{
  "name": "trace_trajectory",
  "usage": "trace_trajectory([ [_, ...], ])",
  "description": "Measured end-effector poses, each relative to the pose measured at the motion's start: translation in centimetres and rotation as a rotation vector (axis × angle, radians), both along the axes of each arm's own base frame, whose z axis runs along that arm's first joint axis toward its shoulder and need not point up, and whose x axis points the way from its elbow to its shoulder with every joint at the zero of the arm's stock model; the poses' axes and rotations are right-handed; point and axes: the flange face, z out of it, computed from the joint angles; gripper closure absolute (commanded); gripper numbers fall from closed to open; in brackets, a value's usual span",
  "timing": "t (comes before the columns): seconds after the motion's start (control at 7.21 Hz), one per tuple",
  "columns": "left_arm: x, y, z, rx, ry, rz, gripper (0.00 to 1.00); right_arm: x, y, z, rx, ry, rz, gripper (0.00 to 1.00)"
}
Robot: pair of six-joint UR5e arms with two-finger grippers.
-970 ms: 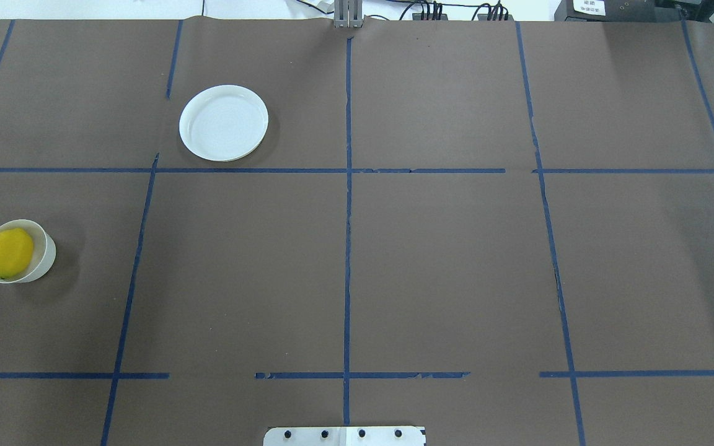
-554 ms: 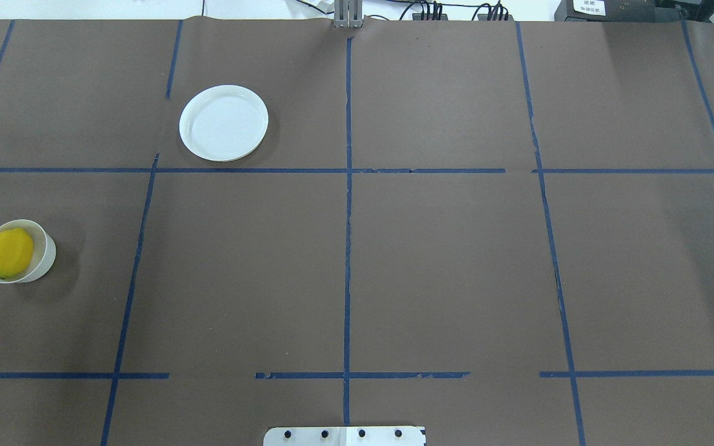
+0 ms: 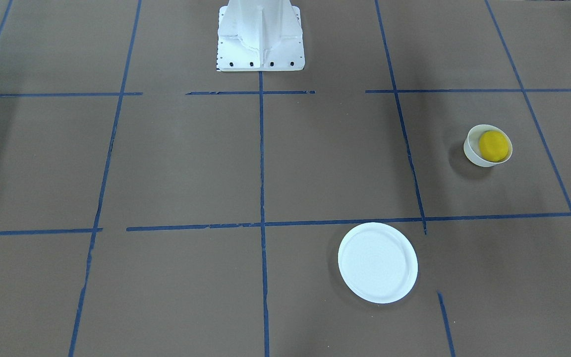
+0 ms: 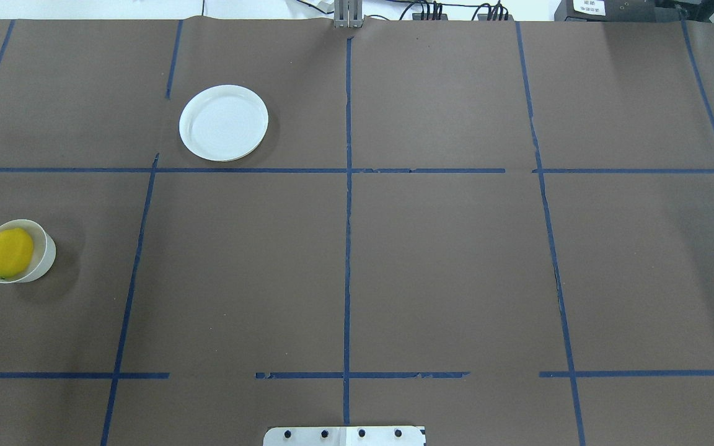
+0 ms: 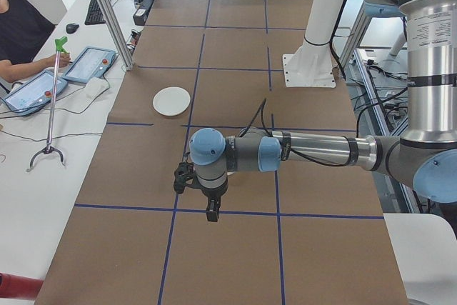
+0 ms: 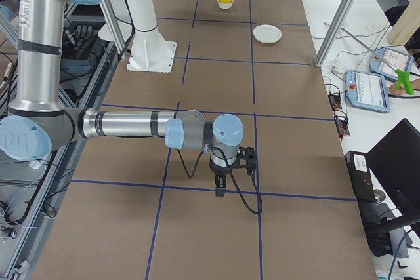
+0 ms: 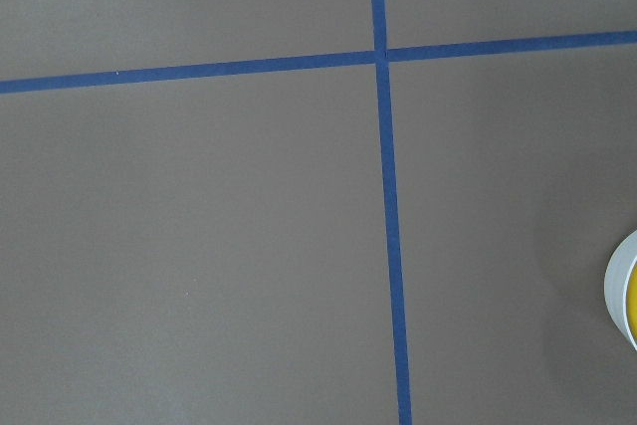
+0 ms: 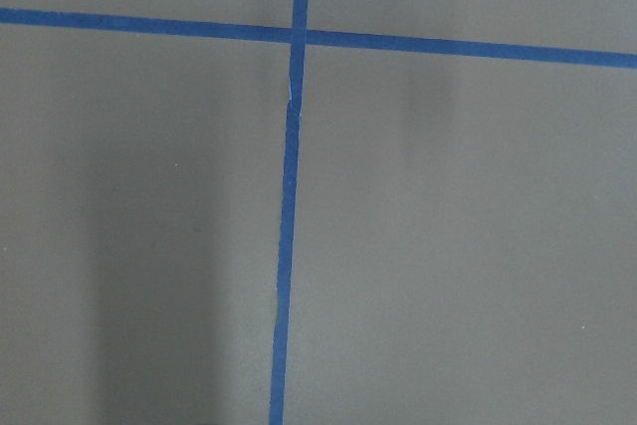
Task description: Move lemon from plate to bowl
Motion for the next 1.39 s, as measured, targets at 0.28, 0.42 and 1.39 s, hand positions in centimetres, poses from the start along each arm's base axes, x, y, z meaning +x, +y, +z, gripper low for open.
trace_trajectory([
  [0.28,-0.30,-0.06,-0.25,0.007,0.006,-0.001,0.00,0.00,0.00,0.00,0.000,0.000,0.000,0.00],
  [0.42,-0.20,-0.13,-0.43,0.012,0.023,-0.001,0.00,0.00,0.00,0.00,0.000,0.000,0.000,0.00],
  [1.39,0.33,0.10,-0.23,0.005,0.103,-0.005,0.00,0.00,0.00,0.00,0.000,0.000,0.000,0.00],
])
